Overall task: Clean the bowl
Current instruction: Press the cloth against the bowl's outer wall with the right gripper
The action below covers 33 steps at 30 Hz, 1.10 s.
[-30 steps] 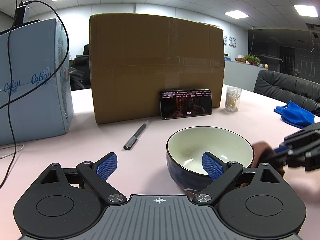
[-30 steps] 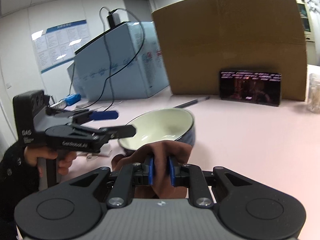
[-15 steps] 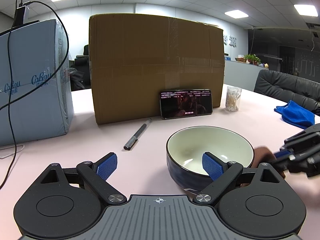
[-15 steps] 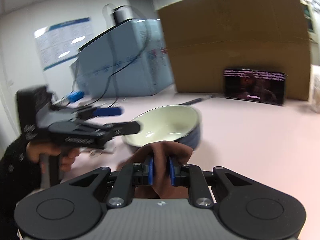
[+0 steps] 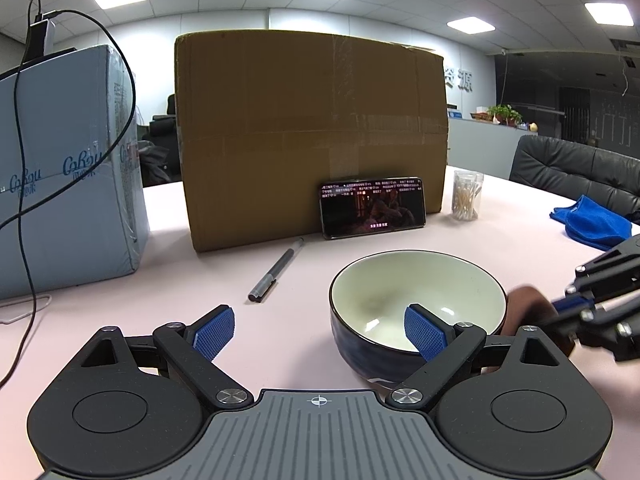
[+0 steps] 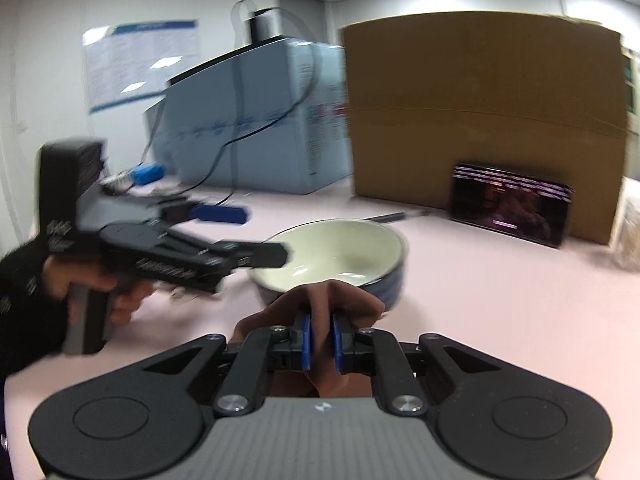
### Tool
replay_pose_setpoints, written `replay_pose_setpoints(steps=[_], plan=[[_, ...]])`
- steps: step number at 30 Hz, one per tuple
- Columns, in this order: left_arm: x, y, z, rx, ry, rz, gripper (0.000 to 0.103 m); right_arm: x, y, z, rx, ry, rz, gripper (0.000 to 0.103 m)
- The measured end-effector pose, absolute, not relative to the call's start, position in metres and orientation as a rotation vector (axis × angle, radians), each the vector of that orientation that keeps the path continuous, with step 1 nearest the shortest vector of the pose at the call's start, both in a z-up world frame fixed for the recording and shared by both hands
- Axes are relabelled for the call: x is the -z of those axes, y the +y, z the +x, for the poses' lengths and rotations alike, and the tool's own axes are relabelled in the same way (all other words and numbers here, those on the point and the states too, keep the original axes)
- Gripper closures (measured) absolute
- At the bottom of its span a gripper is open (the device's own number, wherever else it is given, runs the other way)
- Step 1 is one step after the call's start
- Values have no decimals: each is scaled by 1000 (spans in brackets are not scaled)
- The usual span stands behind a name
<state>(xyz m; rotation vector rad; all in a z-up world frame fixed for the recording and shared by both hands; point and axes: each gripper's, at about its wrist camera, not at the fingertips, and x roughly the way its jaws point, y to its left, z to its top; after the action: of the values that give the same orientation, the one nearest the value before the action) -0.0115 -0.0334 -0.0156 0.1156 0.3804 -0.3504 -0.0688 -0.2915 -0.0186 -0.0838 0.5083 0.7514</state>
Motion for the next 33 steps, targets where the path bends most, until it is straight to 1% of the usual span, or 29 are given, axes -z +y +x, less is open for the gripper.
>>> replay_pose_setpoints(steps=[5, 13, 20, 27, 33], plan=[[15, -33, -12, 352, 375, 119, 9, 14, -289, -72, -773, 488, -83, 91], [15, -34, -13, 356, 372, 125, 9, 14, -298, -62, -644, 477, -92, 91], [15, -33, -13, 354, 375, 125, 9, 16, -287, -71, -762, 483, -120, 91], [15, -33, -13, 360, 372, 123, 9, 11, -296, -67, -689, 468, -108, 91], [15, -34, -13, 360, 373, 123, 9, 15, -290, -68, -737, 484, -115, 91]])
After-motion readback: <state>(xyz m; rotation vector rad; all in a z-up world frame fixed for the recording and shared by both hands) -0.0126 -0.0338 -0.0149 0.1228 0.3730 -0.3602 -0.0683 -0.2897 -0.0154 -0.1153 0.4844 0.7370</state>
